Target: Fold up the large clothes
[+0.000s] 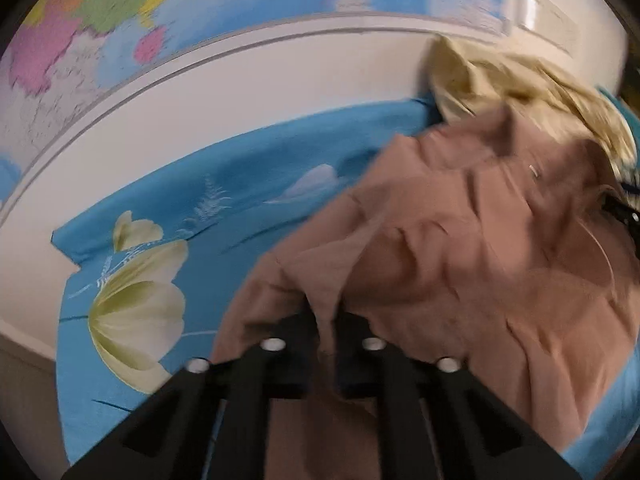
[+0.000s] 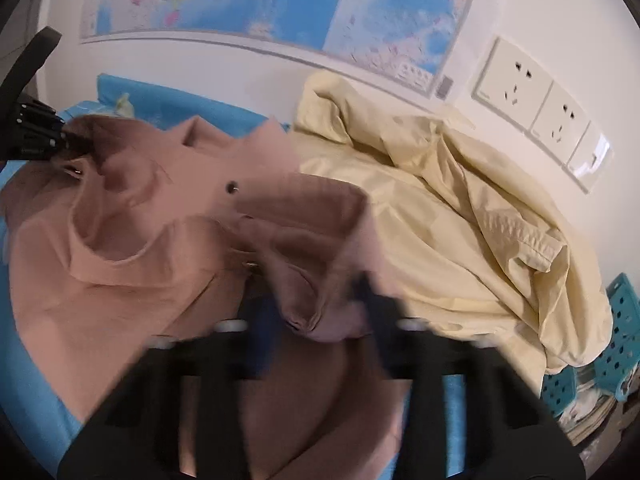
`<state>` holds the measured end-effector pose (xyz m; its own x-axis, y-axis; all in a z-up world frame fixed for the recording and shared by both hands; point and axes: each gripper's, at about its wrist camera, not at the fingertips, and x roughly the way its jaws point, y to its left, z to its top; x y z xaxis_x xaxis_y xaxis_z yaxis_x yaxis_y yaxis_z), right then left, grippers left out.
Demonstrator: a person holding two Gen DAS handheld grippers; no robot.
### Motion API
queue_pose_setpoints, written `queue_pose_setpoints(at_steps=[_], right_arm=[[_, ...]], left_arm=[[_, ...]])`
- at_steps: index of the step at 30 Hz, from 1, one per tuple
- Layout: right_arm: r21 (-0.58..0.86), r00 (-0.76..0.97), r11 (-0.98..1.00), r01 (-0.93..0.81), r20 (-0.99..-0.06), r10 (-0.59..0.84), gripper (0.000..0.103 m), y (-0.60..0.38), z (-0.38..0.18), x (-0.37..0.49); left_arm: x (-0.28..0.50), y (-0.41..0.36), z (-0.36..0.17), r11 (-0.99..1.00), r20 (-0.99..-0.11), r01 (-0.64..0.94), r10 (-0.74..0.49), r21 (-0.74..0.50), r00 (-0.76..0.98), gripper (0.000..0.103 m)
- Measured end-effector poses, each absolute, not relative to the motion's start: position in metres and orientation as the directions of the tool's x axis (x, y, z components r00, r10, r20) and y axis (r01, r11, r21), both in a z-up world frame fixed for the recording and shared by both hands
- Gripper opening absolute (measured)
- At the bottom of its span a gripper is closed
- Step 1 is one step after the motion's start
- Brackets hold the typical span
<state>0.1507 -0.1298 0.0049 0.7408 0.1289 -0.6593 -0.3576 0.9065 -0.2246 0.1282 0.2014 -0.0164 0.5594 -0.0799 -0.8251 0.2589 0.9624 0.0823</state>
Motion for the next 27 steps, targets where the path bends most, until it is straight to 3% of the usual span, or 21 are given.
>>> queue_pose_setpoints(at_steps=[3,7,9,11,12,16,17,19,22,23,25,27], right_arm=[[-0.112,0.741,0.93,-0.349,-0.641,0.201,0.008,-0.149,0.029,0.155],[0.216,0.723,0.929,-0.299,-0.584,0.368,0.008,-0.196,0.065,0.184],[0.3,0.684,0.915,-0.271,-0.609,0.402,0.008,-0.205,0.059,0.206],[0.289,0.649,0.927,-0.241,-0.662,0.375,0.008,-0.198,0.046,0.224],[0.233,0.644,0.944,-0.235,-0.69,0.331,0.008,-0.189,0.039,0.23],[0.179,0.649,0.959,-0.221,-0.707,0.281,0.009,-0.177,0.031,0.235],[0.189,0.646,0.957,-0.218,-0.707,0.287,0.009,-0.178,0.031,0.236],[0.198,0.641,0.956,-0.217,-0.71,0.292,0.01,-0.179,0.032,0.237],[0.162,0.637,0.963,-0.215,-0.724,0.264,0.028,-0.177,0.031,0.236],[0.166,0.637,0.966,-0.198,-0.727,0.255,0.048,-0.18,0.031,0.233],[0.225,0.65,0.956,-0.19,-0.701,0.295,0.063,-0.189,0.034,0.226],[0.252,0.672,0.947,-0.198,-0.669,0.319,0.086,-0.199,0.043,0.206]], left_arm=[[0.141,0.217,-0.002,0.977,-0.81,0.211,-0.115,0.011,0.576,0.004],[0.172,0.246,0.009,0.988,-0.815,0.089,-0.155,-0.127,0.559,0.004],[0.191,0.256,-0.001,0.993,-0.841,0.019,-0.108,-0.116,0.53,0.009],[0.204,0.259,-0.016,0.995,-0.875,-0.025,-0.077,-0.101,0.477,0.012],[0.209,0.258,-0.026,0.994,-0.9,-0.042,-0.07,-0.097,0.43,0.026],[0.192,0.25,-0.019,1.0,-0.86,0.019,-0.021,-0.014,0.51,0.054],[0.184,0.25,-0.015,0.999,-0.846,0.036,-0.026,-0.008,0.532,0.066],[0.165,0.249,-0.001,0.996,-0.805,0.09,-0.069,-0.02,0.59,0.071],[0.149,0.232,0.006,0.981,-0.774,0.181,-0.064,0.066,0.63,0.081],[0.147,0.224,0.001,0.973,-0.777,0.198,-0.035,0.116,0.628,0.081],[0.149,0.219,-0.013,0.966,-0.805,0.179,0.047,0.189,0.592,0.08],[0.145,0.226,-0.017,0.971,-0.815,0.16,0.055,0.179,0.577,0.076]])
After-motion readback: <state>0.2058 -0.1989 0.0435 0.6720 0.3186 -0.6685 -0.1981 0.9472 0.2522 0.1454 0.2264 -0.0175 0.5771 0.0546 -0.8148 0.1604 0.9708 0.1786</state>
